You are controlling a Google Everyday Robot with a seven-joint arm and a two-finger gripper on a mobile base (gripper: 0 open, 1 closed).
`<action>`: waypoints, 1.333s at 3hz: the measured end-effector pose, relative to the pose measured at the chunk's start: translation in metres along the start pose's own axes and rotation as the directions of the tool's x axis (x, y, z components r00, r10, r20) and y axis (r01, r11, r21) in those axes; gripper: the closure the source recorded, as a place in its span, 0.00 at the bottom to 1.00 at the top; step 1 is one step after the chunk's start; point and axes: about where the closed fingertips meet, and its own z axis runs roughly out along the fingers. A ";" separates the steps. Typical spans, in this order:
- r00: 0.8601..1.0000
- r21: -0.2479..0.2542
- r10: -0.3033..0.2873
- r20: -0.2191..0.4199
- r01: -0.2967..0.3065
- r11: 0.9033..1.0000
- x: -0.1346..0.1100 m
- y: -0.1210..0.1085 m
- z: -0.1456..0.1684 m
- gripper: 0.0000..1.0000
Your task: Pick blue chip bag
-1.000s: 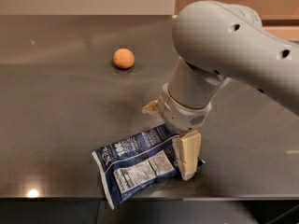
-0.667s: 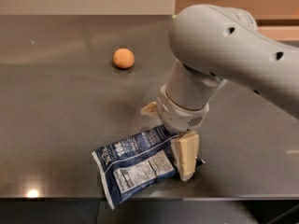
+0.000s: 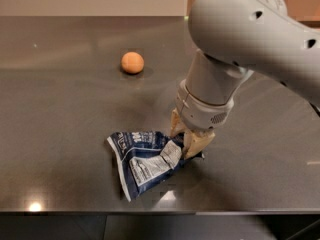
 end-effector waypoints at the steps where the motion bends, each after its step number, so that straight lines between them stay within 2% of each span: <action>1: 1.000 0.012 0.009 0.004 -0.009 1.000 0.003 -0.002 -0.013 1.00; 3: 0.994 0.076 0.091 0.067 -0.096 0.992 0.024 -0.034 -0.108 1.00; 4: 0.989 0.128 0.116 0.092 -0.127 0.984 0.031 -0.057 -0.144 1.00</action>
Offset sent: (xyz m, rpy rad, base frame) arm 0.0474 -0.0374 0.1288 0.1281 -0.0101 -0.1195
